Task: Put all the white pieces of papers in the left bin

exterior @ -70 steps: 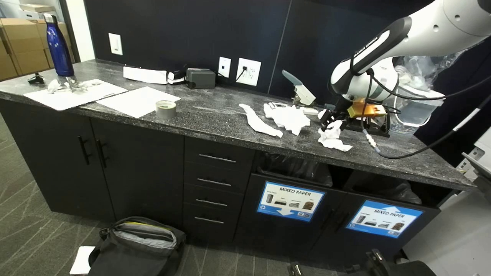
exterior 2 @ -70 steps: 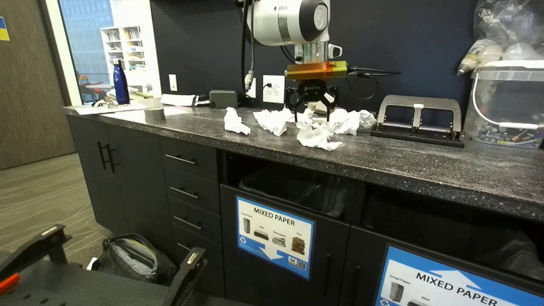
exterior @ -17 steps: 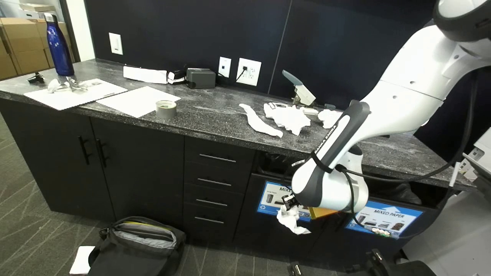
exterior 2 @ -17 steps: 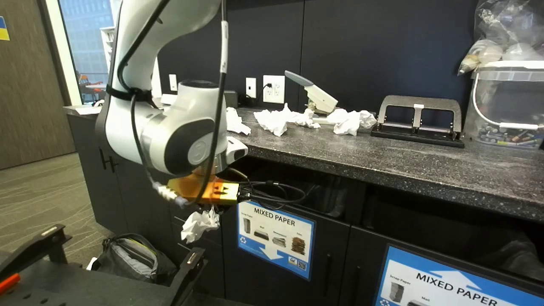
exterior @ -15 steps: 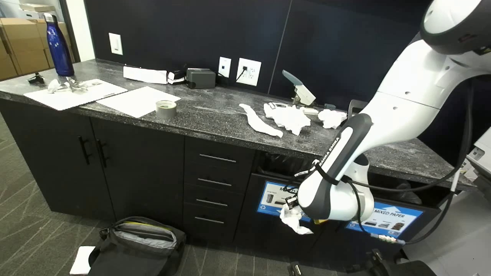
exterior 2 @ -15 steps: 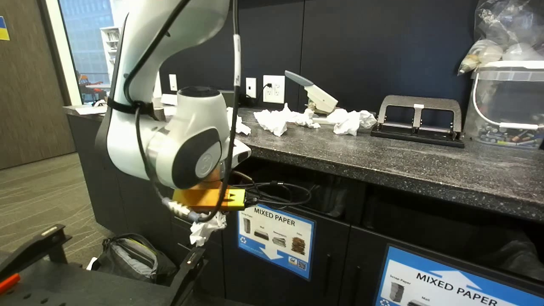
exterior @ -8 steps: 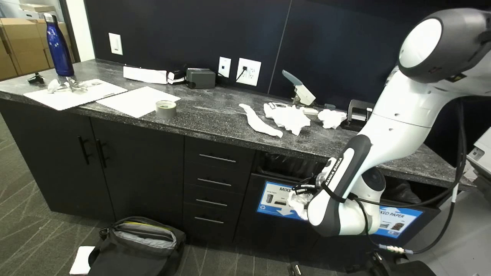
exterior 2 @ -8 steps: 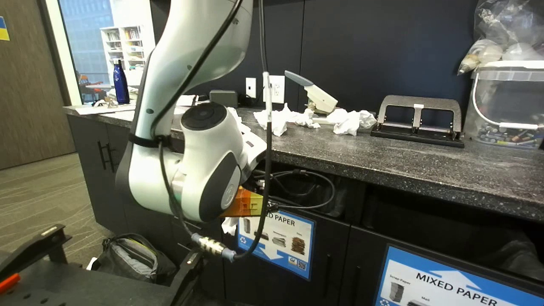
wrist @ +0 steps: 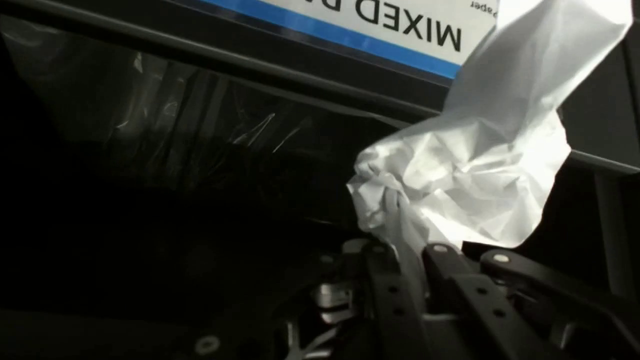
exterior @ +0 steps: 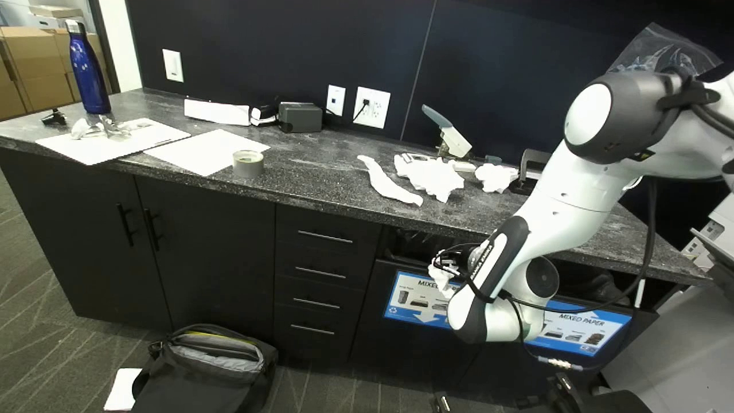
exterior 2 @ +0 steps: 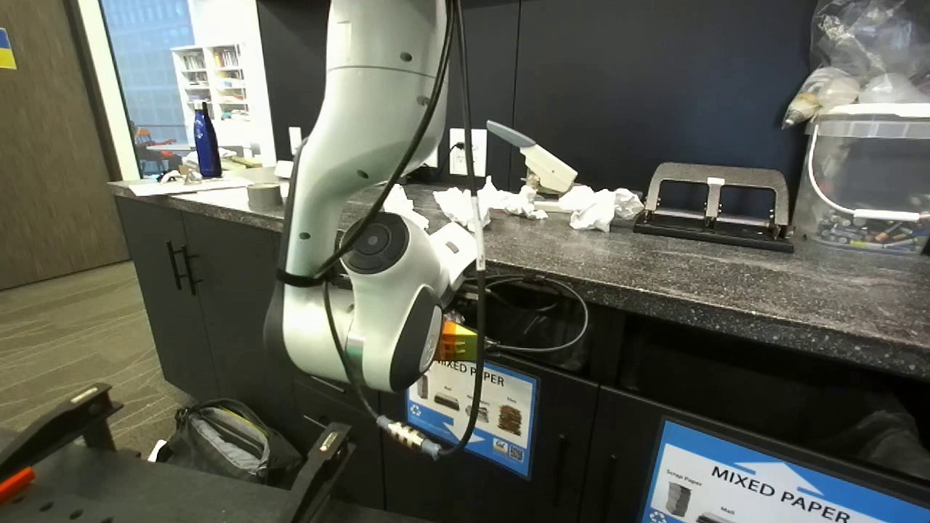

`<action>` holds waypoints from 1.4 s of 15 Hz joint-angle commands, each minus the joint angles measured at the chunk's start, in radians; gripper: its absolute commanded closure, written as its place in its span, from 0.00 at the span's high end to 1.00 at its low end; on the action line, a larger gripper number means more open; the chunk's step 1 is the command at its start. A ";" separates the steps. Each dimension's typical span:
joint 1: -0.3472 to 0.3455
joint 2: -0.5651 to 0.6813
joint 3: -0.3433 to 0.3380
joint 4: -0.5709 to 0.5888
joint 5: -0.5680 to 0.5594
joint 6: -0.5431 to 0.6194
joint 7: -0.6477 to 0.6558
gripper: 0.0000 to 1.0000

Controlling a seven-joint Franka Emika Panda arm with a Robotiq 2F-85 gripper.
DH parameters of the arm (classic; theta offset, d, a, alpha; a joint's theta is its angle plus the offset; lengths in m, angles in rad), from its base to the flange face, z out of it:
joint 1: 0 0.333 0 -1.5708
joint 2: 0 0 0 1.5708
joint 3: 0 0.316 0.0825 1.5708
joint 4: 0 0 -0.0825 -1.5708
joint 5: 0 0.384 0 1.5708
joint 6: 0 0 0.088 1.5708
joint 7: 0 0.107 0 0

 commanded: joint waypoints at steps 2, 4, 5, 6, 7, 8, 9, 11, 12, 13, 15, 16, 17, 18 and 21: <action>0.005 0.157 -0.002 0.205 0.052 0.060 0.106 0.08; 0.006 0.202 0.005 0.284 0.079 0.050 0.141 0.08; 0.007 0.224 0.008 0.323 0.089 0.047 0.156 0.08; 0.009 0.242 0.010 0.357 0.101 0.046 0.168 0.08; 0.009 0.257 0.011 0.389 0.110 0.045 0.179 0.08; 0.009 0.274 0.013 0.419 0.117 0.047 0.190 0.08; 0.010 0.287 0.013 0.445 0.124 0.046 0.197 0.08; 0.015 0.313 0.010 0.492 0.139 0.042 0.203 0.08; 0.017 0.320 0.008 0.507 0.140 0.035 0.205 0.09; 0.018 0.325 0.008 0.518 0.149 0.025 0.205 0.35; 0.021 0.328 0.004 0.527 0.144 0.002 0.206 0.42; 0.022 0.327 0.005 0.530 0.144 -0.008 0.207 0.49; 0.024 0.325 0.003 0.530 0.140 -0.019 0.205 0.58; 0.025 0.328 0.004 0.535 0.141 -0.018 0.205 0.65; 0.033 0.319 0.003 0.533 0.146 -0.022 0.199 0.87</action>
